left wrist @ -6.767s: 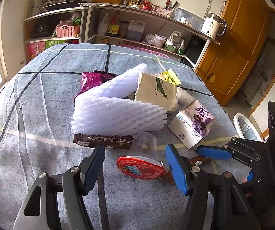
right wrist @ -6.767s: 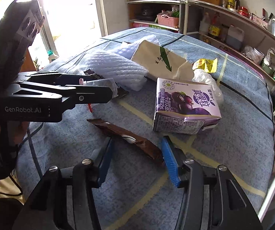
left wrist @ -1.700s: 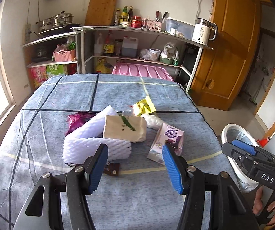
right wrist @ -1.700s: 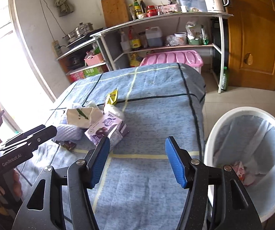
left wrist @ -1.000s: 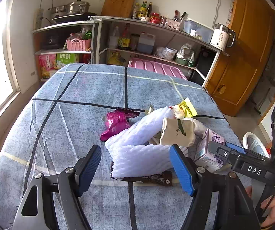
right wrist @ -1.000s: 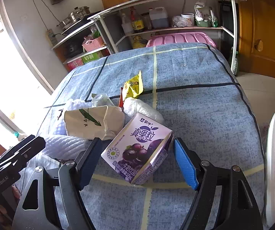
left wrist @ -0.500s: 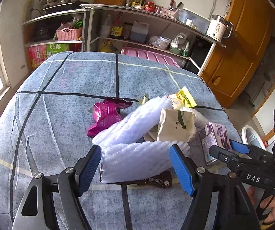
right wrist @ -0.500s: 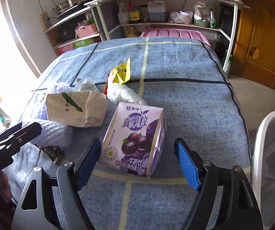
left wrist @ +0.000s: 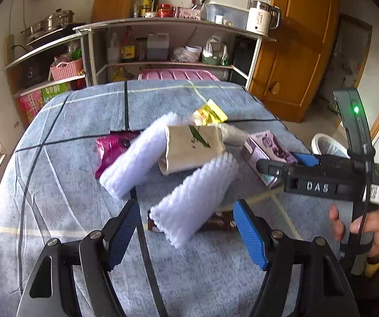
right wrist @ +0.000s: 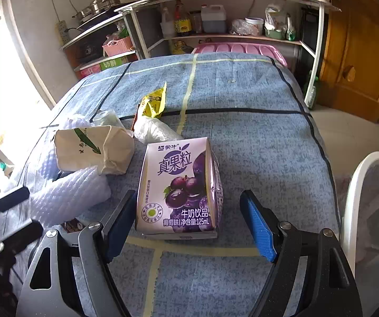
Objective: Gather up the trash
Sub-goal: 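Grasp the white foam net with the left tool while the right tool grasps the purple grape-milk carton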
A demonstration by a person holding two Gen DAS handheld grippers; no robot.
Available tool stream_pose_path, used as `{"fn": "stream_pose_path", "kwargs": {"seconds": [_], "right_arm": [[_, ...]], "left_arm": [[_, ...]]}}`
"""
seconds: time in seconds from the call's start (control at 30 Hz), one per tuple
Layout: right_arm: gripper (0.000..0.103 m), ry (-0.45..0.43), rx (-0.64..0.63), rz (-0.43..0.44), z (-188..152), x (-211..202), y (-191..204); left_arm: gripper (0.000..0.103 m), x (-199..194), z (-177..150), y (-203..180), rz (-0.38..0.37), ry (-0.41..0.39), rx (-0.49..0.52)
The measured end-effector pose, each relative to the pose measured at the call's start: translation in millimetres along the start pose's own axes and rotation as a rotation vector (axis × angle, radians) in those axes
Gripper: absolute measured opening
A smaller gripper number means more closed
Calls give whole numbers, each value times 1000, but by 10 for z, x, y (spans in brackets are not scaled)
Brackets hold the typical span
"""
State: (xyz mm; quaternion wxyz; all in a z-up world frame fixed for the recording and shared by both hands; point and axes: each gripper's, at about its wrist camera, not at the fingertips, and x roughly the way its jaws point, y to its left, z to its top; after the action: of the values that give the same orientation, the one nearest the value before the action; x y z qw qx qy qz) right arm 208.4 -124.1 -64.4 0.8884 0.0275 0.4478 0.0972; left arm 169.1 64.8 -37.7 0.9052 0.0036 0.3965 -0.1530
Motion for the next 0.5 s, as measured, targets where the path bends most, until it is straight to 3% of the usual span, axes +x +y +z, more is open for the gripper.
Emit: {"fn": "stream_pose_path", "kwargs": {"seconds": [0.1,0.2,0.33,0.5], "right_arm": [[76,-4,5,17,-5,7,-18],[59,-11,-7,25,-31,-12,-25],[59,-13,-2,58,-53,-25,-69],[58,-26,29,78,-87,-85,-153]], "left_arm": [[73,107,93,45,-19,20,2],[73,250,119,-33,6,64,63],[73,375,106,-88,-45,107,54],[70,422,69,-198,-45,125,64]]}}
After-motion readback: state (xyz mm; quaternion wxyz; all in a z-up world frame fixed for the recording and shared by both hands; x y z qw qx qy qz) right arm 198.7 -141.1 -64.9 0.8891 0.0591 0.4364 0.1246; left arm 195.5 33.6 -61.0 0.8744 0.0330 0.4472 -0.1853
